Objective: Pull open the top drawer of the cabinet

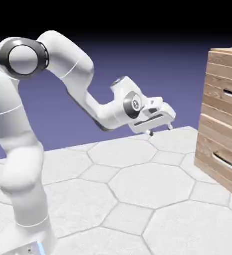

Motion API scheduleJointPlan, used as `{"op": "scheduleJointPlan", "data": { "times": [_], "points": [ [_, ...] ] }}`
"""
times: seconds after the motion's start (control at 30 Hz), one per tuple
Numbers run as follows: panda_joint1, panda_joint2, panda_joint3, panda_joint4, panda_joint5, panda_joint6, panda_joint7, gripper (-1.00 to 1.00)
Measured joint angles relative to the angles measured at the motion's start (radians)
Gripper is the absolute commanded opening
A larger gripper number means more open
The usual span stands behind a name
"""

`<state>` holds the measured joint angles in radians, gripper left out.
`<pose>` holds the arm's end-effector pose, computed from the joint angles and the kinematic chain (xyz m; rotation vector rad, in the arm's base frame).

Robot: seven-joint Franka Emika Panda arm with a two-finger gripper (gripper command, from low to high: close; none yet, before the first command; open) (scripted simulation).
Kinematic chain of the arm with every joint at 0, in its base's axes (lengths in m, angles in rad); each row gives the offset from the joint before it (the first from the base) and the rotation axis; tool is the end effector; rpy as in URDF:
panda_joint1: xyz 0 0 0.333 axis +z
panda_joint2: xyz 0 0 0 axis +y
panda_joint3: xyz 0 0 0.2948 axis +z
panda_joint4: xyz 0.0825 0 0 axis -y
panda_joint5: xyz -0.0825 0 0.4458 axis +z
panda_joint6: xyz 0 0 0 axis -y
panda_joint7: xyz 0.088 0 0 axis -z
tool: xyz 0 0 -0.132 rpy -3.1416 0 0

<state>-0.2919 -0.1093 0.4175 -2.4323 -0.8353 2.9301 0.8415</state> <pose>0.5565 0.1117 0.3113 2.8258 0.0947 0.9990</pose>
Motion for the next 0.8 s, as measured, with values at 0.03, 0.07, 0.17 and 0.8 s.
{"op": "scheduleJointPlan", "data": {
  "times": [0.03, 0.07, 0.17, 0.8],
  "points": [
    [-0.015, 0.024, 0.022, 0.02, -0.043, -0.006, 0.005, 0.0],
    [-0.03, 0.048, 0.043, 0.039, -0.087, -0.011, 0.01, 0.0],
    [-0.079, 0.12, 0.109, 0.098, -0.217, -0.028, 0.026, 0.0],
    [-0.38, 0.576, 0.522, 0.472, -1.044, -0.134, 0.126, 0.0]
  ]
}}
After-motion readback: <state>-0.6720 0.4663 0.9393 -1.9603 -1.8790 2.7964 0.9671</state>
